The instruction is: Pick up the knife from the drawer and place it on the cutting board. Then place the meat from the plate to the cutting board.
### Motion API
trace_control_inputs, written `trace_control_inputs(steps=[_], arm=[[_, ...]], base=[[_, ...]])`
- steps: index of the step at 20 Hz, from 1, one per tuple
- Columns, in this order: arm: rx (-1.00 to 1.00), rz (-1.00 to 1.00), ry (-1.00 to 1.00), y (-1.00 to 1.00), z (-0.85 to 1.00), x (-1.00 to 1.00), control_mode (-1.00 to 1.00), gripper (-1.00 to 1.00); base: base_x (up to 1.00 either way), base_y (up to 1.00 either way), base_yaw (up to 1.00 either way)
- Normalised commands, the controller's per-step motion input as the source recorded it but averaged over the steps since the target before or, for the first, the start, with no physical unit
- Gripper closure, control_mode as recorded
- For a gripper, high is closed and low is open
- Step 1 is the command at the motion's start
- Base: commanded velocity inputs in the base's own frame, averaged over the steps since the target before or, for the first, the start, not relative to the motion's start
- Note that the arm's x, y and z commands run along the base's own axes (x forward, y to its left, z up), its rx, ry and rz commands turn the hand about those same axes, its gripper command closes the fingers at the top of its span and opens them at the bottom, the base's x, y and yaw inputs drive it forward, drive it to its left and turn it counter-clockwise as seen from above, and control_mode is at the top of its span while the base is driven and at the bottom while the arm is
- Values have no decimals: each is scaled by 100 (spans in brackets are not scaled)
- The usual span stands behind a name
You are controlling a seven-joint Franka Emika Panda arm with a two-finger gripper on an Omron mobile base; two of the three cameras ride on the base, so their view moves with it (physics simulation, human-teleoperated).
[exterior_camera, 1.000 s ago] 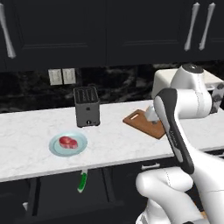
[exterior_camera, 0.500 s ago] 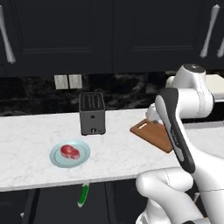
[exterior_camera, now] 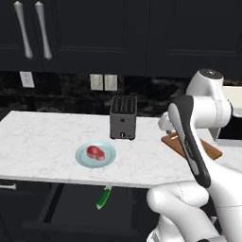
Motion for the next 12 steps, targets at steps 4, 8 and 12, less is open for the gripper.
trace_control_inputs(steps=[4,8,12], arm=[[0,0,0,0,0,0,100,-100],[0,0,0,0,0,0,100,-100],[0,0,0,0,0,0,100,-100]], base=[[2,-20,38],[0,-28,35],[0,-1,34]])
